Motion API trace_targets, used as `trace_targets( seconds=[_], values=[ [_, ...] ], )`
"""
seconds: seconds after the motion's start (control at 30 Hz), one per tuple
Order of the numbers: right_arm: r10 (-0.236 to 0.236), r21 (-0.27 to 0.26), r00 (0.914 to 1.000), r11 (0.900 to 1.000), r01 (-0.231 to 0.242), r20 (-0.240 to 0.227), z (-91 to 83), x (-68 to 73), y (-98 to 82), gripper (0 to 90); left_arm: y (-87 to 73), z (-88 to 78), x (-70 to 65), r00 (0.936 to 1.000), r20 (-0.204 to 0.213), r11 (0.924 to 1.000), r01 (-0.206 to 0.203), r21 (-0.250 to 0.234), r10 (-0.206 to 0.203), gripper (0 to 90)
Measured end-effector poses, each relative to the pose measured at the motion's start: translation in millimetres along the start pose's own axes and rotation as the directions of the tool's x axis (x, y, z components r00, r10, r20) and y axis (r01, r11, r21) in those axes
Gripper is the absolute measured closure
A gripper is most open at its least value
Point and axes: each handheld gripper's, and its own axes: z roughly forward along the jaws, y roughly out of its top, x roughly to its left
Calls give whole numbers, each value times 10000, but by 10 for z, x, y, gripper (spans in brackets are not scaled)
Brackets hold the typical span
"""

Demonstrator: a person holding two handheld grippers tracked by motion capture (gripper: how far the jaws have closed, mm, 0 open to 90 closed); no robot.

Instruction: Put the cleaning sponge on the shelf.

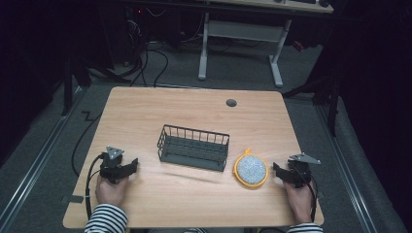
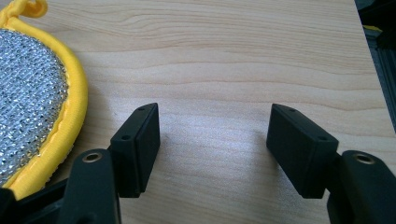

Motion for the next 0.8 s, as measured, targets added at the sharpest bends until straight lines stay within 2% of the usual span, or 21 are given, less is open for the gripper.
trace_targets(
  seconds=[0.17, 0.37, 0.43, 0.63, 0.8],
  values=[
    [-69, 110, 9999, 9999, 70, -131, -22, 2, -5, 361, 0, 0, 2, 10000, 29, 10000, 2, 2, -2, 327],
    [429, 301, 9981, 9987, -416, -451, -84, -55, -11, 414, 1, 2, 0, 10000, 56, 10000, -34, 23, 34, 316],
    [444, 345, 9976, 9985, -426, -532, -112, -64, -23, 423, 1, 3, -1, 10000, 63, 10000, -34, 17, 34, 312],
    [580, 35, 9948, 9983, -579, -837, -260, -57, -83, 457, 2, 4, -2, 10000, 70, 10000, -36, 23, 36, 309],
    [683, -111, 9876, 9974, -706, -1411, -394, -6, -76, 482, 2, 5, -2, 10000, 72, 10000, -38, 22, 38, 308]
  ],
)
